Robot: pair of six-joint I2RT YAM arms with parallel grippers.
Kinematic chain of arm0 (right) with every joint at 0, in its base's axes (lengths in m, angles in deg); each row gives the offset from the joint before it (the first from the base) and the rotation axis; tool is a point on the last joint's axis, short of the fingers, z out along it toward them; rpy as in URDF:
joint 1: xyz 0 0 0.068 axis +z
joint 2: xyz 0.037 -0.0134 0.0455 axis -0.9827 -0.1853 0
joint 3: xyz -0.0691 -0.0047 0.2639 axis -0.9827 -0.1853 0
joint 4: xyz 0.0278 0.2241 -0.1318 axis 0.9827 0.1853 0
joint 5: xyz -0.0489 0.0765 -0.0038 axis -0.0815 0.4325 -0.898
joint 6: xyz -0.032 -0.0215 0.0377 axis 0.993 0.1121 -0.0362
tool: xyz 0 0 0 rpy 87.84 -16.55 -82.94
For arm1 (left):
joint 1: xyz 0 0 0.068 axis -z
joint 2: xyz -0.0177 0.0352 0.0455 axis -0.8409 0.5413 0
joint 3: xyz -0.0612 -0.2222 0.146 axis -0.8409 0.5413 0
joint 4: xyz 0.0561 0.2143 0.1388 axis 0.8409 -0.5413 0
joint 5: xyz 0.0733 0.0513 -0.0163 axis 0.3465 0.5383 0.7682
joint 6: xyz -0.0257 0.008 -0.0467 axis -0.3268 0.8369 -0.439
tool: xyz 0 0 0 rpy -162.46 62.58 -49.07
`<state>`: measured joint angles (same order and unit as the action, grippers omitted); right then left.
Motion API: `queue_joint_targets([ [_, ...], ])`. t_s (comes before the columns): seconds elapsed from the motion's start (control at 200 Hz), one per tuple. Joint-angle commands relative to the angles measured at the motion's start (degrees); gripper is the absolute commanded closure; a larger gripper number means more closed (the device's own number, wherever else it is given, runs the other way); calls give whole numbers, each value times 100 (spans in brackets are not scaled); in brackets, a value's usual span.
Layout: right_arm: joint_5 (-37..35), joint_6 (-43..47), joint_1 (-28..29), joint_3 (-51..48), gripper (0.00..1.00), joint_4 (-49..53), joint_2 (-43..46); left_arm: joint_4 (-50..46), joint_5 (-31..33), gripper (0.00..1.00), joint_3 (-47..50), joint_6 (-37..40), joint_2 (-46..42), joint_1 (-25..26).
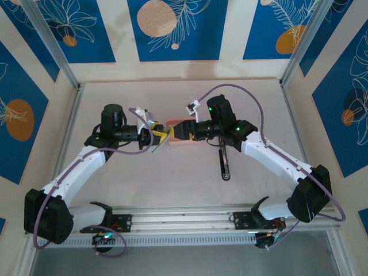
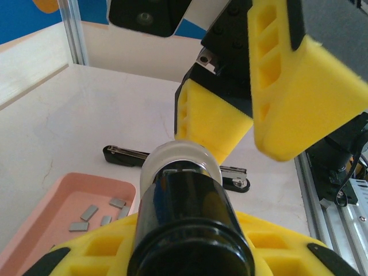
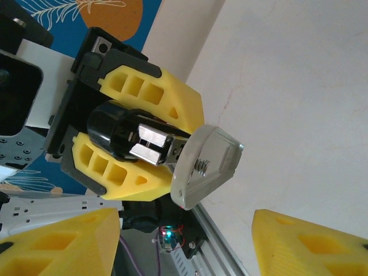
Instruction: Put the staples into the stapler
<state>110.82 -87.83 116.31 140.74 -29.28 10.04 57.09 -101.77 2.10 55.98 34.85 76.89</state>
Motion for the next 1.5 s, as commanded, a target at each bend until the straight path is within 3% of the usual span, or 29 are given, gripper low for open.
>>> queue_joint_targets([
  [0.0, -49, -315, 36, 181, 41, 99, -115, 217, -272, 85, -57, 216, -78, 98],
  [0.265, -219, -780, 119, 219, 63, 66, -281, -69, -141, 85, -136, 450, -85, 208],
  [0.485, -586, -949, 275, 228, 91, 144, -286, -317, -66, 83, -227, 602, -39, 319],
  [0.565, -742, -961, 295, 257, 97, 216, -245, -405, -32, 79, -254, 618, -31, 337],
  [0.625, -893, -950, 302, 272, 100, 305, -192, -423, 39, 70, -266, 602, -64, 332],
  [0.75, -1295, -917, 300, 272, 100, 547, -35, -494, 239, 40, -268, 587, -183, 337],
  [0.89, -1612, -908, 240, 200, 100, 755, 117, -736, 586, 29, -278, 684, -370, 337],
  [1.01, -1712, -754, 212, 152, 100, 903, 207, -1088, 664, 28, -286, 1048, -489, 338],
  [1.215, -1507, -319, 320, 188, 100, 983, 253, -1828, 726, 36, -521, 1588, -285, 361],
  [1.496, -1311, -71, 527, 323, 100, 1029, 117, -2031, 787, 40, -757, 1809, 86, 618],
])
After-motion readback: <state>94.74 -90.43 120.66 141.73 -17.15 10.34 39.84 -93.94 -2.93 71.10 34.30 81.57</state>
